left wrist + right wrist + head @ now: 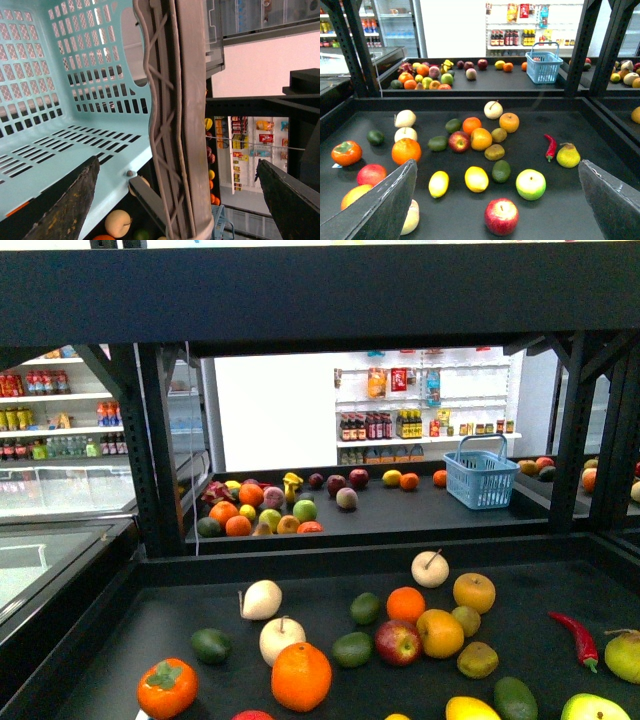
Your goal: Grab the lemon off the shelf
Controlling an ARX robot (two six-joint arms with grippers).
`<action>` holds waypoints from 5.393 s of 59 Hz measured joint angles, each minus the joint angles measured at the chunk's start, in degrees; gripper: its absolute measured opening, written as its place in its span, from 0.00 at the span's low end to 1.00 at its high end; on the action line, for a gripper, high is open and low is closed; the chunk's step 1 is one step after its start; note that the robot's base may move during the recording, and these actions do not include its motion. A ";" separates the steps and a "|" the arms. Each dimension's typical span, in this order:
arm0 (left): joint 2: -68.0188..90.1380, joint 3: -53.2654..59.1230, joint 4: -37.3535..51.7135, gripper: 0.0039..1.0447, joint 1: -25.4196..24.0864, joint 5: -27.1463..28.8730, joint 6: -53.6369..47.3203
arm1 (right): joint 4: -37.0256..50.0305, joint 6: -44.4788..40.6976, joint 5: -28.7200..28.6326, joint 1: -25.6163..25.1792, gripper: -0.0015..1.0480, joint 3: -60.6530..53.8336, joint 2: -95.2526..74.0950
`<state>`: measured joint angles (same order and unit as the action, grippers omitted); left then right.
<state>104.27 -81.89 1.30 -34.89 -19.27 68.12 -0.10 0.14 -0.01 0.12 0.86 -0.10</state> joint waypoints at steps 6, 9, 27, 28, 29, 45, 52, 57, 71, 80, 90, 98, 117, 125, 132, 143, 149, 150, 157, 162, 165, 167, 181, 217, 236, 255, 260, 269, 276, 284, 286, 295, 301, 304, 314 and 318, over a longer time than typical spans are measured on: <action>2.21 -2.19 2.03 0.93 0.42 0.42 1.86 | 0.00 0.02 0.00 0.00 0.93 0.00 0.00; 3.28 -3.28 2.12 0.93 0.81 0.74 2.29 | 0.00 0.00 0.00 0.02 0.93 0.00 0.00; 5.51 -4.61 2.93 0.61 3.06 2.14 2.97 | 0.00 0.00 0.00 0.00 0.93 0.00 0.00; 5.46 -4.61 2.93 0.57 3.06 2.19 2.95 | 0.00 0.00 0.00 0.00 0.93 -0.02 0.00; 5.44 -4.61 2.93 0.55 3.04 2.25 2.93 | 0.00 0.00 0.00 0.00 0.93 -0.02 0.00; 3.26 -2.19 0.55 0.14 2.67 2.36 0.24 | 0.00 0.00 0.00 0.02 0.93 0.00 0.00; 0.09 -0.68 -0.20 0.14 3.65 2.82 -3.13 | 0.00 0.00 0.00 0.00 0.93 0.00 0.00; -3.30 1.09 -0.42 0.14 6.05 2.69 -5.18 | 0.00 0.00 0.00 0.00 0.93 0.00 0.00; -12.90 5.31 -0.52 0.14 19.21 -3.02 -9.09 | 0.00 0.00 0.00 0.00 0.93 0.00 0.00; -15.54 8.39 -0.52 0.14 29.53 -6.01 -11.52 | 0.00 0.00 0.00 0.00 0.93 0.00 0.00; -14.10 11.78 -0.55 0.14 38.56 -5.77 -13.51 | 0.00 0.00 0.02 0.00 0.93 0.00 0.00; -10.54 12.09 0.92 0.14 44.15 -5.31 -15.45 | 0.00 0.02 0.02 0.02 0.93 0.00 0.00; -1.18 9.25 0.77 0.14 53.53 -6.25 -23.45 | 0.00 0.00 0.04 0.02 0.93 -0.02 0.00; 1.16 7.72 0.61 0.14 54.47 -5.86 -25.38 | 0.00 0.00 0.02 0.00 0.93 -0.02 0.00; 2.80 6.23 0.55 0.14 54.73 -5.57 -26.99 | 0.00 0.02 0.02 0.02 0.93 0.00 0.00; 4.00 4.76 -0.15 0.14 56.04 -5.86 -29.42 | 0.00 0.00 0.02 0.02 0.93 0.00 0.00; 4.61 4.02 -0.57 0.14 56.50 -5.88 -30.12 | 0.00 0.02 0.02 0.02 0.93 0.00 0.00; 4.70 3.96 -0.59 0.14 56.54 -5.86 -30.29 | 0.00 0.02 0.02 0.02 0.93 0.00 0.00; 4.83 3.89 -0.63 0.14 56.70 -5.79 -30.71 | -0.42 0.55 1.05 0.24 0.93 0.09 -0.35; 4.83 3.85 -0.70 0.14 56.65 -5.46 -30.86 | -3.82 5.55 7.82 0.74 0.93 2.21 -7.13; 4.83 3.80 -0.70 0.14 56.63 -5.14 -30.84 | -0.55 7.23 6.36 -1.14 0.93 2.75 -13.86; 4.83 3.80 -0.70 0.14 56.63 -4.96 -31.02 | 3.41 7.98 4.15 -2.93 0.93 3.10 -19.78; 4.83 3.80 -0.70 0.14 56.65 -5.18 -31.21 | 29.86 7.30 -8.76 -11.63 0.93 16.20 -62.62; 4.83 3.80 -0.72 0.14 56.63 -5.18 -31.39 | 25.83 -4.39 -12.92 -6.40 0.93 62.03 -126.29; 4.83 3.80 -0.74 0.14 56.63 -5.16 -31.39 | 21.73 -8.85 -12.15 -2.60 0.93 79.30 -142.49; 4.83 3.80 -0.74 0.14 56.63 -5.16 -31.36 | 20.85 -10.51 -11.30 -1.29 0.93 89.15 -152.95; 4.83 3.80 -0.74 0.14 56.63 -5.16 -31.41 | 20.46 -10.47 -11.37 -0.92 0.93 91.52 -155.03; 4.83 3.80 -0.74 0.14 56.63 -5.16 -31.39 | 19.93 -10.51 -11.37 -0.46 0.93 94.09 -156.91; 4.83 3.80 -0.74 0.14 56.65 -5.16 -31.39 | 19.85 -10.49 -11.30 -0.13 0.93 96.17 -158.51; 4.83 3.80 -0.74 0.14 56.63 -5.16 -31.36 | 19.43 -10.47 -10.64 0.24 0.93 98.47 -160.76; 4.83 3.80 -0.74 0.14 56.63 -5.16 -31.36 | 19.26 -10.47 -10.64 0.31 0.93 99.10 -161.39; 4.83 3.80 -0.74 0.14 56.63 -5.16 -31.41 | 18.25 -10.45 -10.45 0.59 0.93 101.94 -163.56; 4.83 3.80 -0.74 0.14 56.63 -5.16 -31.39 | 17.64 -10.43 -10.19 0.85 0.93 104.04 -164.82; 4.83 3.80 -0.74 0.14 56.63 -5.18 -31.39 | 17.53 -10.29 -9.70 0.98 0.93 104.98 -165.28; 4.83 3.80 -0.74 0.14 56.63 -5.16 -31.39 | 17.25 -9.86 -8.55 1.36 0.70 106.81 -166.37; 4.83 3.80 -0.74 0.14 56.63 -5.16 -31.39 | 16.98 -9.62 -8.66 1.36 0.67 106.84 -166.37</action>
<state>109.10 -78.08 0.56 21.74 -24.43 36.73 16.88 -9.48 -8.67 1.48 107.70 -166.47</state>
